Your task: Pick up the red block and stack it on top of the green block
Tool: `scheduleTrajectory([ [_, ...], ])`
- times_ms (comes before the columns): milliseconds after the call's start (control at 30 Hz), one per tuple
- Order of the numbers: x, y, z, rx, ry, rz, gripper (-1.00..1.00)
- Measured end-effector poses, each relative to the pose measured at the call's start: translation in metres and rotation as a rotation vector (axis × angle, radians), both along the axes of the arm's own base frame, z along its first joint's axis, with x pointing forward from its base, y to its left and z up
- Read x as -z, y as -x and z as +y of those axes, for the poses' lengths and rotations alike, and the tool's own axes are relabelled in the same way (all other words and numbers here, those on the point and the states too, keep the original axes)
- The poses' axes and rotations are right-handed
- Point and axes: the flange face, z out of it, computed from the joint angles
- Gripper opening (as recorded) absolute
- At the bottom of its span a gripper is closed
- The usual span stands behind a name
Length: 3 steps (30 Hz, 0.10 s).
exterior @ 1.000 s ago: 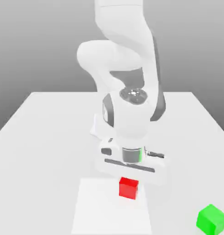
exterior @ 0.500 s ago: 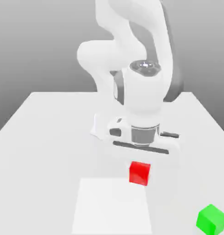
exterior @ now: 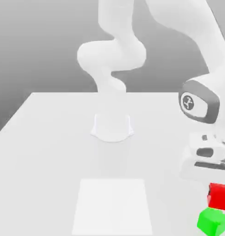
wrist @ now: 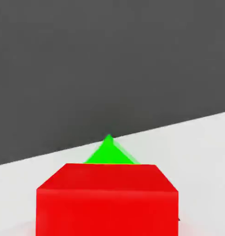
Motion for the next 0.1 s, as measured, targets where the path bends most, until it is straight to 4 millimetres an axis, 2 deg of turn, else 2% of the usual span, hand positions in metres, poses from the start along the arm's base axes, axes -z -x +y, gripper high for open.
scheduleTrajectory([
  [100, 0.0, 0.0, 0.0, 0.0, 0.0, 0.0, 1.0],
])
